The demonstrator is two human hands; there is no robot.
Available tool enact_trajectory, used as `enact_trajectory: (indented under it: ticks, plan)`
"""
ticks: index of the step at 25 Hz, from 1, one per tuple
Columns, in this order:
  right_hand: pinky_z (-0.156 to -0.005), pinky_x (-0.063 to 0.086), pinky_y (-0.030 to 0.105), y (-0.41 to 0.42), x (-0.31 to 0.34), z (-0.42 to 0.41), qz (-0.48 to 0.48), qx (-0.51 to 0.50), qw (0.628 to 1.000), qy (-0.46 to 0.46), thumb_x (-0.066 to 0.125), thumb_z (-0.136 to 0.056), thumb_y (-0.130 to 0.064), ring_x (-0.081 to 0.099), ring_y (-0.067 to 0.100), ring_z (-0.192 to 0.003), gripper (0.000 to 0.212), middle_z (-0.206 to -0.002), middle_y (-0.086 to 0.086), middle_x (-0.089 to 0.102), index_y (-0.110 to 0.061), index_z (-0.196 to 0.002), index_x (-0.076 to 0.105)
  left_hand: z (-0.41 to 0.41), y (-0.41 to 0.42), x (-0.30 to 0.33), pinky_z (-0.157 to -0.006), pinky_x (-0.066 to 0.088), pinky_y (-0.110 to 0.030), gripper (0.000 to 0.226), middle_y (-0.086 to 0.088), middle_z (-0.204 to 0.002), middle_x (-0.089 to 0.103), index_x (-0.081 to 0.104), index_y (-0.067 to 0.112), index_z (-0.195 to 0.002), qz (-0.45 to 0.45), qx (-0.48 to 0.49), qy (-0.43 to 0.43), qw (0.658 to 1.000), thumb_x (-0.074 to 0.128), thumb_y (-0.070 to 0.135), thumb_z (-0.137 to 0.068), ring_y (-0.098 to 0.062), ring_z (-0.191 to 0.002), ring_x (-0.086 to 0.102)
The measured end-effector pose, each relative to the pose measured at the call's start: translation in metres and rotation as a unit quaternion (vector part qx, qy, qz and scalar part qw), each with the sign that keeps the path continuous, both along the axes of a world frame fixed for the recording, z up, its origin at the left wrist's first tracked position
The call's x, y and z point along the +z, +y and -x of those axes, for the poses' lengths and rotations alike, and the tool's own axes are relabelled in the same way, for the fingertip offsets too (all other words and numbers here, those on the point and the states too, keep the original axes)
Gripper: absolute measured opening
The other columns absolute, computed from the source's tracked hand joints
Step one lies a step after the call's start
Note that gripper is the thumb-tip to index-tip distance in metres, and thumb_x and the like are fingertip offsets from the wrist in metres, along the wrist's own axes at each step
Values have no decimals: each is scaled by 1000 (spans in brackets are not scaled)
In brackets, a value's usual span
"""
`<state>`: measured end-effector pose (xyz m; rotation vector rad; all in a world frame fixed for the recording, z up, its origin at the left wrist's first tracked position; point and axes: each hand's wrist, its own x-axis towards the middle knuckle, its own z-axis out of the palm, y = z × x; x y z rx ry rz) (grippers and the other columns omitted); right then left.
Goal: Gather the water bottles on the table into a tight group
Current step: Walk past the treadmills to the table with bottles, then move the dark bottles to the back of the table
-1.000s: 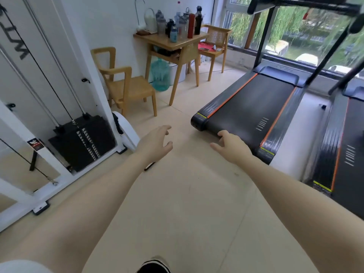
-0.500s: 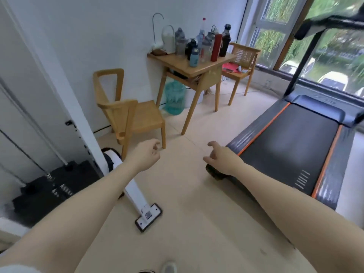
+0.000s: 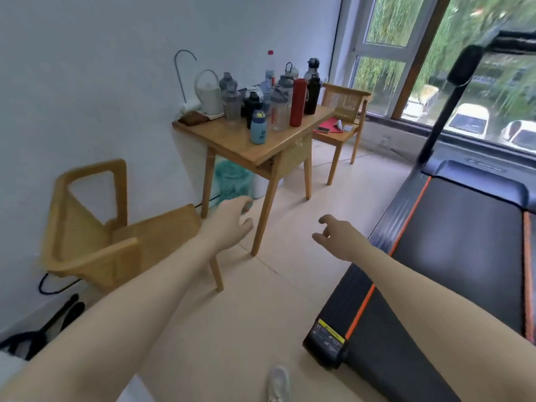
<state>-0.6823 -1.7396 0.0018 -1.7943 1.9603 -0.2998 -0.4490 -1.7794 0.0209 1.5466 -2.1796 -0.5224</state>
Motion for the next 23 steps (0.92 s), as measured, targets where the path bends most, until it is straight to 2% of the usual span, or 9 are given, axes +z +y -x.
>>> enact_trajectory:
  ticks: [4, 9, 13, 17, 20, 23]
  plan:
    - [-81, 47, 37, -147, 26, 24, 25, 23, 999, 12, 46, -94, -30, 58, 29, -101, 45, -117, 14, 62, -11, -133, 36, 20, -146, 18, -89, 46, -36, 49, -7, -125, 58, 39, 12, -132, -15, 27, 53, 998, 56, 16, -86, -26, -107, 56]
    - [-83, 50, 40, -302, 29, 26, 28, 60, 998, -13, 47, -93, -29, 60, 27, -97, 39, -109, 11, 65, -11, -128, 41, 35, -297, 27, -83, 43, -29, 46, -2, -123, 56, 40, 16, -132, -5, 48, 85, 995, 54, 16, -88, -16, -93, 51]
    - [-75, 48, 30, -427, 28, 34, 60, 83, 995, -6, 48, -93, -26, 60, 22, -90, 34, -111, 10, 65, -12, -124, 45, 58, -426, 27, -95, 45, -34, 47, -1, -128, 55, 40, 20, -132, 27, 43, 99, 994, 54, 18, -88, -18, -114, 52]
    - [-79, 50, 32, -553, 43, 59, 63, 58, 996, 15, 48, -93, -28, 60, 23, -94, 35, -112, 10, 64, -13, -125, 47, 85, -559, 45, -88, 40, -27, 48, -1, -129, 55, 37, 19, -135, 40, -12, 90, 995, 53, 18, -89, -17, -117, 50]
    - [-81, 50, 34, -625, 58, 88, 85, 21, 996, 14, 48, -93, -27, 60, 22, -94, 33, -108, 8, 65, -14, -124, 48, 117, -640, 65, -87, 40, -26, 48, 0, -123, 57, 38, 18, -133, 39, -54, 114, 991, 53, 17, -89, -13, -109, 52]
    - [-80, 50, 36, -678, 68, 127, 191, -44, 980, -12, 48, -92, -19, 59, 20, -88, 25, -102, 8, 67, -12, -114, 56, 160, -702, 77, -86, 37, -24, 50, 4, -117, 54, 36, 18, -134, 24, -99, 139, 985, 53, 15, -88, -8, -101, 49]
